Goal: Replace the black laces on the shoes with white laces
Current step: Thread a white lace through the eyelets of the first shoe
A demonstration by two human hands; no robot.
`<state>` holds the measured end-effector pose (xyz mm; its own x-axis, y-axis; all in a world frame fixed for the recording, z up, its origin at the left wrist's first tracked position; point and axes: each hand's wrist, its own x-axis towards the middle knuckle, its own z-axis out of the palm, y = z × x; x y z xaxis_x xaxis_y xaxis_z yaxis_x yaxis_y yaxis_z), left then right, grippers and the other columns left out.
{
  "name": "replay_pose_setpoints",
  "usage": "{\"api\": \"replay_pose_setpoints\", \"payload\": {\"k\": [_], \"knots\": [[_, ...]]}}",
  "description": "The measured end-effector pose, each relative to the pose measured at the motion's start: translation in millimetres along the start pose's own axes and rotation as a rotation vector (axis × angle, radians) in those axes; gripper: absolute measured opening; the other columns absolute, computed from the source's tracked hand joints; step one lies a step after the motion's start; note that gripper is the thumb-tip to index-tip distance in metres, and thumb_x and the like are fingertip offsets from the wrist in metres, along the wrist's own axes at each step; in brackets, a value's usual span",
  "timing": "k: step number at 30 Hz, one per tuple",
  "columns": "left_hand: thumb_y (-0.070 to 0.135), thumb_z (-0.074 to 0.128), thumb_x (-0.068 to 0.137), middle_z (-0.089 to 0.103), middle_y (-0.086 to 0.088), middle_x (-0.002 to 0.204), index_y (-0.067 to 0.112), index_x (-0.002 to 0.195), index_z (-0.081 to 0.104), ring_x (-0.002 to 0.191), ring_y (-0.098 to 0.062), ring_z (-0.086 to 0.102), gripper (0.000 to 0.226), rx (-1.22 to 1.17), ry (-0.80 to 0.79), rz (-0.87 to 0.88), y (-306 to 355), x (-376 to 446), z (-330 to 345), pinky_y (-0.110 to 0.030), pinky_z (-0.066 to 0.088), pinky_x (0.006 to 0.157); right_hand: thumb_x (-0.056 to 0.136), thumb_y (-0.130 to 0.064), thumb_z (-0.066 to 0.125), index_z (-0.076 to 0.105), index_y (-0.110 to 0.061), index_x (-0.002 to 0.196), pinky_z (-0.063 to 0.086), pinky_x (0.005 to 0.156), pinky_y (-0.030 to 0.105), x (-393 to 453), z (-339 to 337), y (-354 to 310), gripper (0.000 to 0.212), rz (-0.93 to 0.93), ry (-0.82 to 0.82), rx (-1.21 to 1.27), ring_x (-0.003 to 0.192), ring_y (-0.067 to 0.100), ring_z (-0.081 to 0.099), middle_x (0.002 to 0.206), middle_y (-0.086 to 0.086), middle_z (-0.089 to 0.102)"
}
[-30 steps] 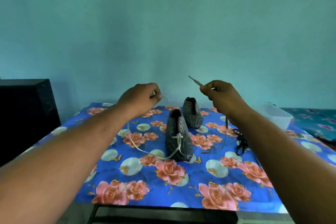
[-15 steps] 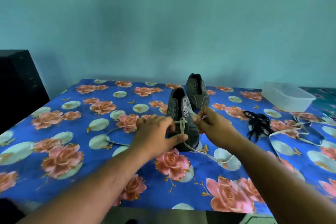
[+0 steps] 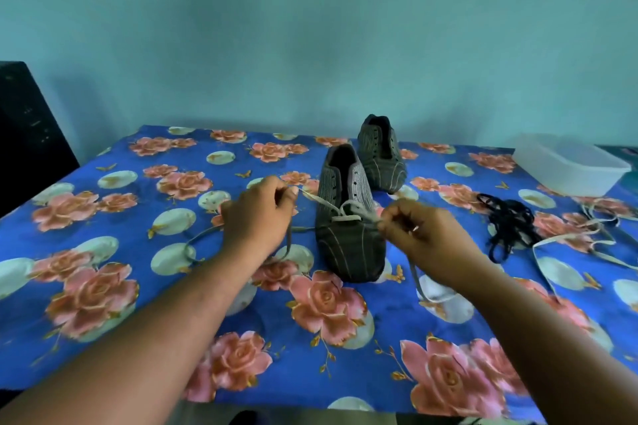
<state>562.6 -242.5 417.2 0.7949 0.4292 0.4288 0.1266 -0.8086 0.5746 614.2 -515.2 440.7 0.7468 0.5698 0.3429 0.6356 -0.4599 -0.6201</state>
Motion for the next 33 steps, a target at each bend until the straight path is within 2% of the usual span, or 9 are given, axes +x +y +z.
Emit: {"api": "replay_pose_setpoints", "payload": {"k": [3, 6, 8, 11, 13, 15, 19, 27, 33], "knots": [[0.051, 0.056, 0.099, 0.066, 0.01, 0.087, 0.029, 0.087, 0.061, 0.091, -0.025, 0.064, 0.025, 0.121, -0.032, -0.048, -1.5, 11.0, 7.4, -0.044, 0.044, 0.088, 0.101, -0.029, 0.062, 0.061, -0.021, 0.087, 0.049, 0.061, 0.039, 22.9, -10.2, 11.4, 0.016, 0.088, 0.143, -0.055, 0.065, 0.023, 0.062, 0.072, 0.0, 0.067], [0.046, 0.062, 0.096, 0.068, 0.011, 0.098, 0.031, 0.094, 0.065, 0.103, -0.023, 0.063, 0.015, 0.171, -0.006, -0.021, 2.9, 7.3, 14.8, -0.043, 0.038, 0.086, 0.1, -0.029, 0.06, 0.06, -0.019, 0.09, 0.043, 0.059, 0.033, 43.6, -13.9, 21.3, 0.014, 0.175, 0.14, -0.252, 0.069, 0.022, 0.059, 0.075, -0.001, 0.066], [0.036, 0.063, 0.096, 0.068, 0.007, 0.116, 0.028, 0.112, 0.066, 0.11, -0.025, 0.062, 0.018, 0.111, 0.067, 0.06, 2.6, 1.4, 21.4, -0.046, 0.041, 0.093, 0.097, -0.027, 0.06, 0.063, -0.022, 0.101, 0.047, 0.072, 0.036, 52.6, -10.6, 25.3, 0.007, 0.248, 0.103, -0.4, 0.09, 0.026, 0.06, 0.097, 0.001, 0.07], [0.025, 0.055, 0.093, 0.063, 0.002, 0.131, 0.021, 0.127, 0.062, 0.098, -0.02, 0.064, 0.034, -0.16, 0.117, 0.336, 5.1, -4.9, 25.3, -0.052, 0.051, 0.092, 0.087, -0.016, 0.063, 0.064, -0.028, 0.118, 0.041, 0.096, 0.048, 53.5, -1.0, 18.0, 0.034, 0.128, 0.14, -0.407, 0.118, 0.029, 0.046, 0.126, 0.0, 0.059], [0.031, 0.053, 0.095, 0.054, 0.003, 0.144, 0.022, 0.139, 0.056, 0.122, -0.015, 0.058, 0.045, -0.268, -0.018, 0.432, 7.7, -10.7, 25.9, -0.053, 0.047, 0.103, 0.089, -0.024, 0.064, 0.068, -0.033, 0.112, 0.041, 0.095, 0.048, 48.6, 6.9, 7.0, 0.025, -0.119, 0.161, -0.252, 0.113, 0.024, 0.048, 0.117, -0.007, 0.059], [0.047, 0.053, 0.095, 0.041, 0.008, 0.158, 0.028, 0.149, 0.047, 0.147, -0.011, 0.036, 0.057, -0.265, -0.164, 0.438, 7.8, -15.0, 27.0, -0.051, 0.035, 0.117, 0.094, -0.046, 0.059, 0.072, -0.036, 0.103, 0.042, 0.09, 0.048, 43.5, 17.5, 1.3, 0.019, -0.258, 0.091, -0.246, 0.107, 0.02, 0.049, 0.106, -0.012, 0.059], [0.069, 0.048, 0.09, 0.027, 0.016, 0.165, 0.039, 0.154, 0.037, 0.152, -0.003, 0.022, 0.072, -0.222, -0.303, 0.376, 7.7, -17.8, 29.4, -0.048, 0.024, 0.123, 0.089, -0.067, 0.053, 0.074, -0.039, 0.097, 0.043, 0.089, 0.049, 46.5, 31.2, 5.1, 0.036, -0.226, 0.056, -0.285, 0.103, 0.015, 0.045, 0.1, -0.016, 0.053], [0.076, 0.047, 0.087, 0.027, 0.019, 0.164, 0.041, 0.154, 0.037, 0.151, -0.002, 0.024, 0.076, -0.207, -0.351, 0.326, 7.4, -15.8, 29.8, -0.055, 0.024, 0.121, 0.092, -0.045, 0.064, 0.068, -0.038, 0.09, 0.043, 0.095, 0.037, 44.4, 32.9, 16.9, 0.008, -0.142, -0.015, 0.092, 0.108, 0.018, 0.052, 0.1, -0.011, 0.056], [0.077, 0.048, 0.087, 0.028, 0.021, 0.164, 0.044, 0.152, 0.037, 0.151, -0.004, 0.027, 0.074, -0.207, -0.355, 0.323, 5.5, -15.0, 31.1, -0.057, 0.027, 0.119, 0.093, -0.029, 0.064, 0.067, -0.025, 0.084, 0.041, 0.076, 0.016, 39.2, 19.4, 24.3, 0.011, -0.052, -0.016, 0.26, 0.083, 0.005, 0.054, 0.091, -0.006, 0.056]]}}
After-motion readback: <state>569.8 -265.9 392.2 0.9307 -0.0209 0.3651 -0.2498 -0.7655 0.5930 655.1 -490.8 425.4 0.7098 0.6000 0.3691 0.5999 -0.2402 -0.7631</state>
